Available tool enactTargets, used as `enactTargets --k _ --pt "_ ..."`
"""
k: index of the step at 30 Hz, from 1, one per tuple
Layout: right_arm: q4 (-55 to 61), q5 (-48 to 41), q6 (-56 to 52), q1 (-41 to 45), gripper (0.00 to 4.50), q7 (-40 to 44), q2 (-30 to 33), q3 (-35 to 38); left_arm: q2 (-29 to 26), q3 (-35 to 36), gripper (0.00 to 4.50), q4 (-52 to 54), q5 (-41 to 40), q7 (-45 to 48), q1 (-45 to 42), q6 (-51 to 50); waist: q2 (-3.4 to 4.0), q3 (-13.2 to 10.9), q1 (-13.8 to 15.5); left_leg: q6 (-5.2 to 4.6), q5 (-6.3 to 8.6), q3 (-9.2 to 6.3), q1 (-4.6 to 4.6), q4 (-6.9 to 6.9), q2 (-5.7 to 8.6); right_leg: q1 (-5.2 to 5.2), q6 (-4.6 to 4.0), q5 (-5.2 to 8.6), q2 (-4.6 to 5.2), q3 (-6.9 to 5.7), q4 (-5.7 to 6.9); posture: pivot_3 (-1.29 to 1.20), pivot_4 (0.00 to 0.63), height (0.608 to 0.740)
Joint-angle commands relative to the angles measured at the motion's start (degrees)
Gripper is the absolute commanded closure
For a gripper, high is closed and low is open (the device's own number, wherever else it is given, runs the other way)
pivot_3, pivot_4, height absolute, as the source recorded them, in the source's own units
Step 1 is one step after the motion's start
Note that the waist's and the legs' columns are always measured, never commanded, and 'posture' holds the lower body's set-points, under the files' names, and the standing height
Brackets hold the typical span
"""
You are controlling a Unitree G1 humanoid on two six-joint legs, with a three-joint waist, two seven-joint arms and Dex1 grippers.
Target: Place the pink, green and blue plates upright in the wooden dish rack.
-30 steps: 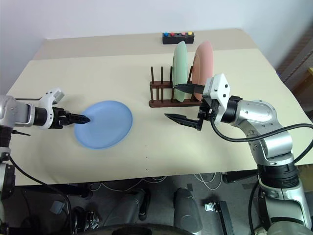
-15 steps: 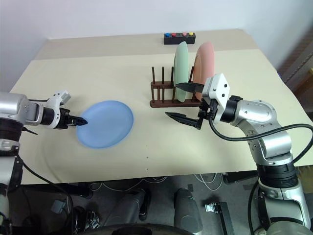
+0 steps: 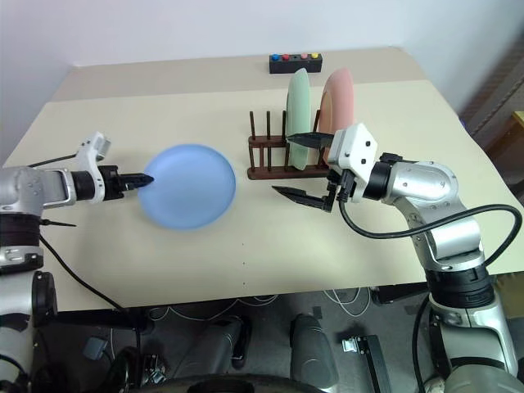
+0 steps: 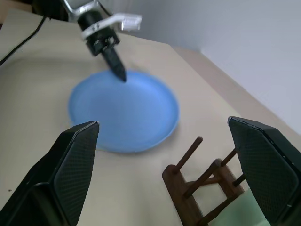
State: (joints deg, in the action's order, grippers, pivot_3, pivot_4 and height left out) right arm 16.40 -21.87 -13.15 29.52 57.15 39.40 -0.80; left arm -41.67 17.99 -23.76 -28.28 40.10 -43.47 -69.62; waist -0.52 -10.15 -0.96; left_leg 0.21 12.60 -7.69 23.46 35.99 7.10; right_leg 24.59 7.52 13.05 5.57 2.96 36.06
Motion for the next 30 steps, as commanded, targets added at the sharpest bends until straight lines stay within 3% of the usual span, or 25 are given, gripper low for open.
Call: enactTargets --k 1,6,9,12,15,20,24,30 --pt "0.4 7.7 10.3 4.6 0.00 -0.8 -0.4 -2.6 3.1 11.7 4.47 5.6 -5.9 -6.0 -3.2 -2.1 -0.01 0.0 0.1 0.00 0.00 0.01 0.00 0.02 0.01 -0.01 0.00 0.00 0.00 -0.01 -0.01 0.00 0.150 0.740" --pt "-1.2 15.9 19.4 9.2 0.00 -3.2 -2.6 -6.5 11.2 22.4 4.47 12.3 -11.8 -15.1 -4.7 -5.1 -0.08 0.0 0.3 0.04 -0.02 -0.03 0.00 0.09 0.02 -0.09 0.01 0.00 0.01 -0.07 -0.03 0.00 0.150 0.740" --pt "-4.5 25.3 28.4 10.8 0.00 -6.6 -2.8 -9.6 18.8 29.1 4.47 17.9 -15.8 -23.0 -5.2 -2.2 -0.09 0.0 0.2 0.38 -0.21 -0.02 0.00 0.07 0.02 -0.07 0.01 -0.01 0.00 -0.06 -0.01 0.00 0.150 0.740" --pt "-8.8 34.9 35.6 12.2 0.00 -11.5 -2.9 -12.1 25.2 31.3 4.47 24.4 -17.9 -28.9 -4.7 2.9 -0.20 0.0 0.3 0.45 -0.24 -0.02 -0.01 0.07 0.02 -0.05 0.01 -0.01 0.00 -0.06 0.01 0.00 0.150 0.740" --pt "-11.3 43.1 40.3 13.9 0.00 -17.9 -3.7 -13.1 31.3 30.7 4.47 30.6 -20.9 -33.8 -3.8 5.9 -0.22 0.0 0.3 0.48 -0.25 0.01 0.00 0.07 0.02 -0.05 0.01 -0.01 0.00 -0.04 0.01 0.00 0.150 0.740" --pt "-13.2 52.0 41.9 16.0 0.00 -25.0 -5.3 -13.9 36.5 26.7 4.47 36.6 -23.9 -38.9 -1.1 9.0 -0.23 0.0 0.1 0.51 -0.27 0.02 -0.02 0.05 0.01 -0.04 0.00 -0.01 -0.03 -0.02 0.03 0.00 0.150 0.740" --pt "-15.0 57.5 40.6 17.5 0.00 -29.2 -7.0 -14.6 37.1 18.7 4.47 41.6 -21.6 -38.2 2.9 13.7 -0.25 0.0 0.3 0.53 -0.29 0.02 -0.01 0.05 0.01 -0.05 -0.01 -0.01 -0.05 -0.02 0.03 0.00 0.150 0.740" --pt "-16.8 60.6 40.4 17.2 0.00 -31.0 -7.1 -16.0 37.7 13.3 4.47 43.5 -22.7 -39.0 6.0 18.2 -0.26 0.0 0.3 0.52 -0.29 0.02 -0.02 0.06 0.02 -0.10 -0.01 -0.01 -0.06 -0.02 -0.02 0.00 0.150 0.740"
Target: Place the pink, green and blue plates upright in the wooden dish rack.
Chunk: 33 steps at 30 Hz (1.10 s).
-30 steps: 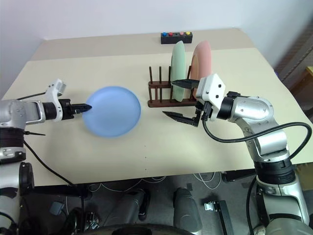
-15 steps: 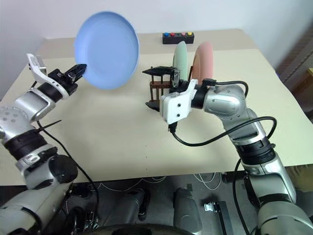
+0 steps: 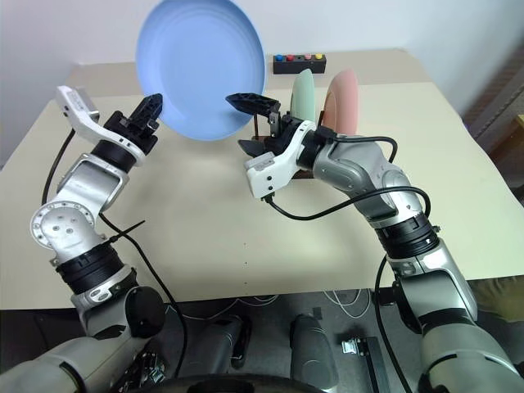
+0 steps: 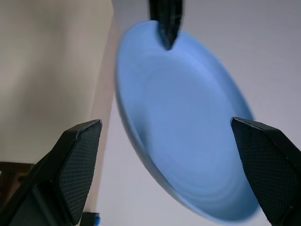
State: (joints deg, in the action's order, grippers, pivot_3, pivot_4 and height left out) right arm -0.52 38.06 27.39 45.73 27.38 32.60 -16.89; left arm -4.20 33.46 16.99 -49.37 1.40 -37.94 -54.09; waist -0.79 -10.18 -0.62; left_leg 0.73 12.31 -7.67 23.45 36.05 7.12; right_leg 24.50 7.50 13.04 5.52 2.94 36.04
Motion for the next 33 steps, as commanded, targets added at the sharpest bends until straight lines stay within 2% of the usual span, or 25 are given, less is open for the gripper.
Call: enactTargets --k 1,2,5,12,17,20,23,26,29,33 --pt "-0.1 0.6 -0.3 0.9 0.00 -1.0 -0.4 -0.2 0.4 -2.5 4.47 2.8 -1.8 -0.7 0.7 3.3 0.00 0.0 0.0 0.00 0.00 0.00 -0.01 -0.01 0.00 0.00 0.00 0.00 0.00 0.00 0.00 0.00 0.150 0.740" --pt "-0.2 0.6 -0.5 0.8 0.00 -0.8 -0.4 -0.3 0.5 -2.8 4.47 2.7 -2.2 -1.0 0.8 3.9 0.00 0.0 0.0 0.00 0.00 0.00 -0.01 -0.01 0.00 0.00 0.00 0.00 0.00 0.00 0.00 0.00 0.150 0.740" --pt "-0.7 0.8 -0.9 0.3 0.85 -0.3 0.0 -0.9 0.4 -3.3 4.50 2.4 -3.8 -1.6 1.0 4.8 -0.01 0.0 -0.1 0.00 0.00 0.00 -0.01 -0.01 0.00 0.00 0.00 0.00 -0.01 0.00 0.00 0.00 0.150 0.740" --pt "-1.3 -0.3 -1.7 1.0 4.42 0.5 -0.4 -0.6 -2.1 -7.5 4.50 2.6 -1.5 -2.1 1.7 7.4 -0.01 0.0 -0.1 0.00 0.00 0.00 -0.01 -0.01 -0.01 -0.01 -0.01 0.00 -0.02 0.00 -0.01 0.00 0.150 0.740" --pt "-1.7 -0.4 -2.2 1.2 4.47 0.6 -0.4 -0.9 -2.1 -8.8 4.50 1.3 -3.8 -0.2 1.8 9.7 -0.03 0.0 0.0 0.00 0.00 -0.01 -0.01 -0.01 -0.01 -0.02 -0.01 0.00 -0.02 0.00 -0.01 0.00 0.150 0.740" --pt "-1.9 -0.4 -2.7 1.5 4.50 0.5 -0.5 -0.8 -2.2 -8.8 3.55 1.1 -5.9 -0.5 2.0 8.9 -0.03 0.0 0.0 0.00 0.00 -0.01 -0.01 -0.01 -0.01 -0.02 -0.01 0.01 -0.02 0.00 -0.01 0.00 0.150 0.740" --pt "-2.0 -0.2 -2.8 1.5 4.50 -0.1 -0.6 -0.8 -2.1 -8.8 2.10 1.4 -8.2 -1.4 2.1 8.8 -0.03 0.0 0.0 0.00 0.00 -0.01 -0.01 -0.01 -0.01 -0.02 -0.01 0.01 -0.02 0.00 -0.01 0.00 0.150 0.740" --pt "-1.7 -5.0 -4.3 1.1 4.50 2.4 -1.8 -0.2 -2.5 -9.1 2.10 1.0 -9.6 -1.9 2.0 9.3 -0.03 0.0 -0.1 0.00 0.00 -0.01 -0.01 -0.02 -0.01 -0.01 -0.01 0.01 -0.02 0.00 -0.01 0.00 0.150 0.740" --pt "-1.0 -6.9 -5.0 1.3 3.58 3.5 -1.8 0.1 -3.1 -9.8 2.04 1.1 -9.5 -2.2 2.1 9.9 -0.03 0.0 -0.1 0.00 0.00 -0.02 -0.02 -0.03 -0.02 -0.01 -0.01 0.01 -0.03 0.00 -0.01 0.00 0.150 0.740" --pt "-0.8 -8.9 -5.9 1.3 1.57 5.3 -1.8 0.0 -3.2 -10.1 2.04 0.8 -10.5 -2.6 2.0 10.1 -0.03 0.0 0.0 0.00 0.00 -0.01 -0.02 -0.01 -0.02 -0.03 -0.01 0.01 -0.03 0.00 -0.02 0.00 0.150 0.740"
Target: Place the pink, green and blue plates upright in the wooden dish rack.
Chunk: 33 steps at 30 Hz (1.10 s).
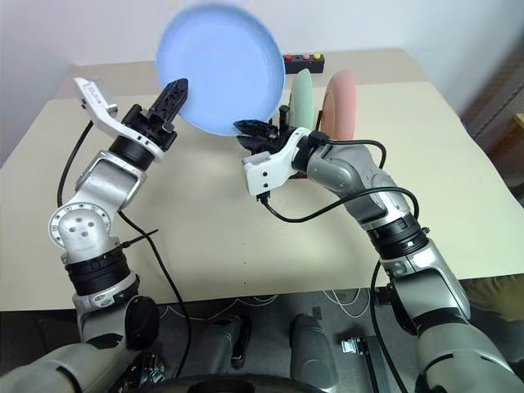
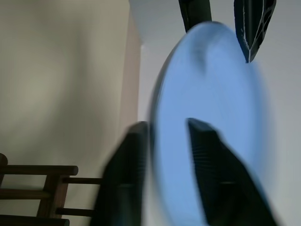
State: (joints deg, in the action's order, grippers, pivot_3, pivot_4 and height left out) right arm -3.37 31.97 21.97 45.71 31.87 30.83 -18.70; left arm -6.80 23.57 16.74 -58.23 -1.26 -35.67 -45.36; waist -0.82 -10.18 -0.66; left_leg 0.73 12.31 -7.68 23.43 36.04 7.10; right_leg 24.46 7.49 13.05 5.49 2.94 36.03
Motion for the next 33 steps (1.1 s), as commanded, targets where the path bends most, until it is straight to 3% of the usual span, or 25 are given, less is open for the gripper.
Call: enactTargets --k 1,3,29,33 --pt "2.3 -2.1 -0.5 1.3 1.02 0.2 0.1 1.8 -0.6 -0.3 2.04 0.9 -2.0 0.0 -0.3 1.4 0.00 0.0 0.0 0.00 0.00 0.00 0.00 0.00 0.00 0.00 0.00 0.00 0.00 0.00 0.00 0.00 0.150 0.740" --pt "2.6 -0.7 -0.5 1.4 0.04 -0.9 0.3 1.8 -0.6 -0.4 2.04 0.8 -2.1 -0.1 -0.3 1.6 0.00 0.0 0.0 0.00 0.00 0.00 0.00 0.00 0.00 0.00 0.00 0.00 0.00 0.00 0.00 0.00 0.150 0.740" --pt "2.8 0.6 0.0 0.5 0.04 -1.8 1.3 1.6 -2.5 -2.1 2.04 -0.4 -2.7 -0.1 -0.1 3.0 0.00 0.0 0.0 0.00 0.00 0.00 0.00 -0.01 0.00 0.00 0.00 0.00 0.00 0.00 0.00 0.00 0.150 0.740" --pt "3.1 -2.7 -2.0 -0.1 0.04 -1.2 0.0 2.5 -6.5 -2.9 2.04 -3.0 0.8 0.6 0.1 2.1 0.00 0.0 -0.1 0.00 0.00 0.00 -0.01 -0.02 0.00 0.00 0.00 0.00 0.00 0.00 0.00 0.00 0.150 0.740"
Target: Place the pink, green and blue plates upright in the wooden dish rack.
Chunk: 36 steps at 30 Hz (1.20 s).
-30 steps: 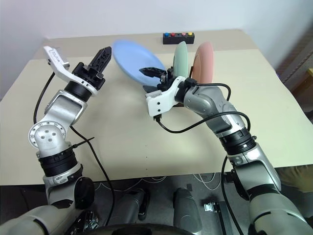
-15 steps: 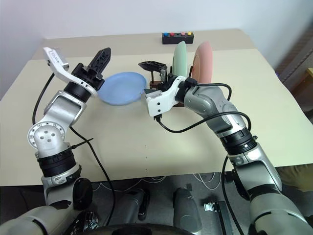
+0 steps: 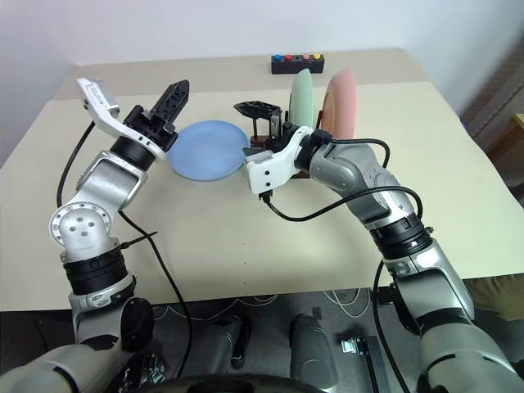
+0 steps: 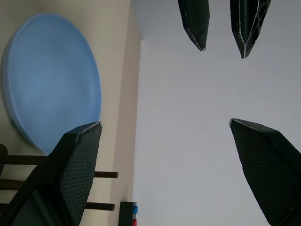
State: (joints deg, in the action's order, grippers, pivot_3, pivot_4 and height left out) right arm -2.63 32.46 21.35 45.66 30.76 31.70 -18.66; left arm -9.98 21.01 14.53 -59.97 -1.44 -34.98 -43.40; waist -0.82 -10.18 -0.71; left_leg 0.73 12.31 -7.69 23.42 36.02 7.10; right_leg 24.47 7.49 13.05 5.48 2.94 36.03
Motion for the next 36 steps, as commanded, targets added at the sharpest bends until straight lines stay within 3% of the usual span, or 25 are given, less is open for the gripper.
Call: enactTargets --k 1,5,8,11,13,14,18,22,23,28,36 --pt "2.5 -4.5 -2.0 -0.3 0.04 0.3 -1.3 2.8 -5.6 -0.6 2.04 -2.5 4.2 1.1 -0.7 -0.5 0.00 0.0 -0.1 0.00 0.00 0.00 0.00 -0.02 0.00 0.01 0.00 0.00 -0.01 0.00 0.01 0.00 0.150 0.740" --pt "2.5 -5.0 -2.3 -0.5 0.04 0.5 -1.0 2.8 -18.6 -4.0 2.04 -16.9 10.9 3.1 -4.4 -10.2 0.01 0.0 -0.1 -0.01 0.00 0.00 -0.05 -0.07 -0.01 0.02 -0.01 0.00 -0.04 0.02 0.02 0.00 0.150 0.740" --pt "2.3 -4.9 -2.3 -0.6 0.04 0.2 -1.1 2.5 -26.4 -8.7 2.04 -22.6 16.2 11.1 -8.6 -10.4 -0.02 0.0 -0.2 -0.02 0.01 -0.04 -0.03 -0.08 0.01 0.04 -0.01 0.00 -0.06 0.00 0.02 0.00 0.150 0.740" --pt "2.1 -5.2 -2.4 -0.6 0.00 0.0 -1.7 2.3 -31.5 -11.9 1.28 -30.5 16.7 18.6 -14.5 -19.1 -0.10 -0.1 0.1 -0.01 0.00 -0.11 -0.01 -0.09 0.01 0.04 0.00 0.01 -0.05 -0.05 -0.02 0.00 0.150 0.740" --pt "2.0 -5.1 -2.3 -0.7 0.00 -0.1 -1.9 2.2 -35.5 -19.7 0.30 -35.0 24.2 25.8 -16.7 -15.5 -0.09 -0.1 -0.1 -0.01 0.00 -0.14 0.00 -0.09 0.04 0.03 0.00 0.01 -0.04 -0.06 -0.03 0.00 0.150 0.740" --pt "2.0 -5.0 -2.3 -0.7 0.00 -0.1 -2.0 2.2 -35.7 -21.1 0.04 -37.9 26.1 27.6 -18.3 -14.3 -0.07 -0.1 -0.3 0.00 0.00 -0.11 -0.01 -0.11 0.04 0.02 0.00 0.01 -0.04 -0.06 -0.02 0.00 0.150 0.740" --pt "2.6 -5.2 -2.6 -1.4 0.00 -0.1 -2.0 2.2 -33.1 -22.3 0.04 -46.5 28.5 32.5 -23.6 -17.5 -0.08 -0.1 -0.3 0.02 -0.02 -0.15 -0.04 -0.22 0.02 0.09 0.00 0.01 -0.06 -0.05 0.02 0.00 0.150 0.740" --pt "3.5 -5.3 -3.3 -2.3 0.00 0.2 -1.8 2.7 -30.9 -22.1 0.04 -47.2 30.0 35.5 -23.7 -18.7 -0.09 -0.1 -0.4 0.02 -0.02 -0.15 -0.02 -0.21 0.02 0.12 0.00 0.01 -0.06 -0.05 0.02 0.00 0.150 0.740" --pt "3.8 -5.4 -3.5 -2.6 0.00 0.2 -1.7 2.8 -31.5 -25.2 0.04 -45.3 33.1 36.9 -22.2 -15.3 -0.09 -0.1 -0.5 0.02 -0.02 -0.16 -0.01 -0.22 0.02 0.13 0.00 0.01 -0.06 -0.05 0.03 0.00 0.150 0.740" --pt "4.7 -5.5 -4.5 -3.5 0.00 0.2 -1.2 3.1 -30.8 -29.3 0.04 -43.4 35.4 40.9 -20.7 -21.0 -0.09 -0.1 -0.5 0.03 -0.02 -0.13 -0.01 -0.24 0.01 0.16 0.00 0.01 -0.05 -0.02 0.07 0.00 0.150 0.740" --pt "4.5 -6.1 -4.7 -3.5 0.00 0.1 -1.3 3.2 -27.3 -23.1 0.04 -43.8 37.0 36.1 -20.0 -23.9 -0.10 -0.1 -0.4 0.02 -0.02 -0.14 -0.01 -0.21 0.01 0.15 0.00 0.01 -0.05 -0.03 0.07 0.00 0.150 0.740"
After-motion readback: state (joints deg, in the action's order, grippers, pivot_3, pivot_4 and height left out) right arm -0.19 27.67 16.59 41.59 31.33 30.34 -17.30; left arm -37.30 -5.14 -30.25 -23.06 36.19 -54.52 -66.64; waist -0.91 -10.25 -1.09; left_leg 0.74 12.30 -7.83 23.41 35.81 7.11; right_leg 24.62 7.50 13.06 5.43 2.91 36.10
